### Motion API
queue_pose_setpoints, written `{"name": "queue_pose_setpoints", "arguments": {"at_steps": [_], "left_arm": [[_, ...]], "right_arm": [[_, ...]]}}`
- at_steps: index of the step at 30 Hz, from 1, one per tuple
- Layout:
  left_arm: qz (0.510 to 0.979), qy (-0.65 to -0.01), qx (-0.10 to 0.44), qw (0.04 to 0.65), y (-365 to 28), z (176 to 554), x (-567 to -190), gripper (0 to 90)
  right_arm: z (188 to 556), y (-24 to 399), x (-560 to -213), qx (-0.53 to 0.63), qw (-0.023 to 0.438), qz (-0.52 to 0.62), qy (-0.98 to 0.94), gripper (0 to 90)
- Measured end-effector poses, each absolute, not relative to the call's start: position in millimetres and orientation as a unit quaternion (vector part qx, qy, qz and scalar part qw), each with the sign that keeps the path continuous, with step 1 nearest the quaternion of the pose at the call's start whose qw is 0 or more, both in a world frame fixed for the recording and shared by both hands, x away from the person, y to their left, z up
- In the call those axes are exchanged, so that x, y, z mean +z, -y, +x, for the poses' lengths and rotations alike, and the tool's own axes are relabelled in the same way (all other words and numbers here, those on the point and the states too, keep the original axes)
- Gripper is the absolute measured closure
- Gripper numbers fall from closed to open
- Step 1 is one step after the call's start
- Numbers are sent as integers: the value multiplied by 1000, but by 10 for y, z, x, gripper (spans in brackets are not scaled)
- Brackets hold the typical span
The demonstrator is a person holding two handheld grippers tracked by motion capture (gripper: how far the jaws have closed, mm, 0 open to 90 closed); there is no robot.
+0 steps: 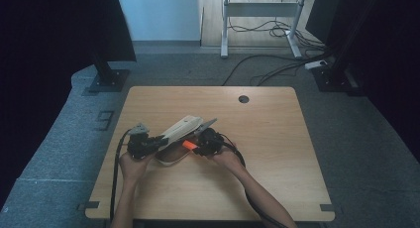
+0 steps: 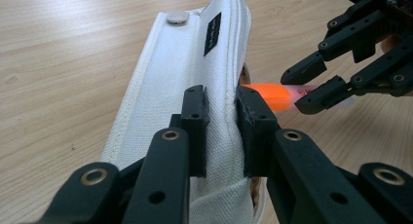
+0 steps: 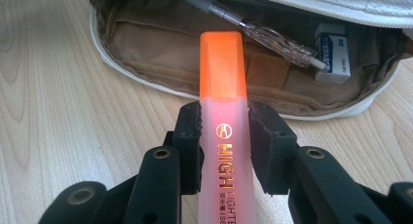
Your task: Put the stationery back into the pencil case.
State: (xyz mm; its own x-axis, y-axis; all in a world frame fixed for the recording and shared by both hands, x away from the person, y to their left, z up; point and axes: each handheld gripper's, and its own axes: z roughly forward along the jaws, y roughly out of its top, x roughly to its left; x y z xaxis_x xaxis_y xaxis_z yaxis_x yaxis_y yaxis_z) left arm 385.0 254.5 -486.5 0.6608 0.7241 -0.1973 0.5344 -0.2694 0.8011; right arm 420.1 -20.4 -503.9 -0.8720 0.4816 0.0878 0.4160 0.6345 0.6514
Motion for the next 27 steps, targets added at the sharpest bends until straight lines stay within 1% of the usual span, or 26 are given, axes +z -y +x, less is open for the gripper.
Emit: {"name": "queue_pose_setpoints", "arguments": {"at_steps": [27], "left_arm": [[788, -399, 104, 458, -2558, 3842, -4851, 757]], "right_arm": [[4352, 32, -4982, 333, 52, 239, -911, 658]]}}
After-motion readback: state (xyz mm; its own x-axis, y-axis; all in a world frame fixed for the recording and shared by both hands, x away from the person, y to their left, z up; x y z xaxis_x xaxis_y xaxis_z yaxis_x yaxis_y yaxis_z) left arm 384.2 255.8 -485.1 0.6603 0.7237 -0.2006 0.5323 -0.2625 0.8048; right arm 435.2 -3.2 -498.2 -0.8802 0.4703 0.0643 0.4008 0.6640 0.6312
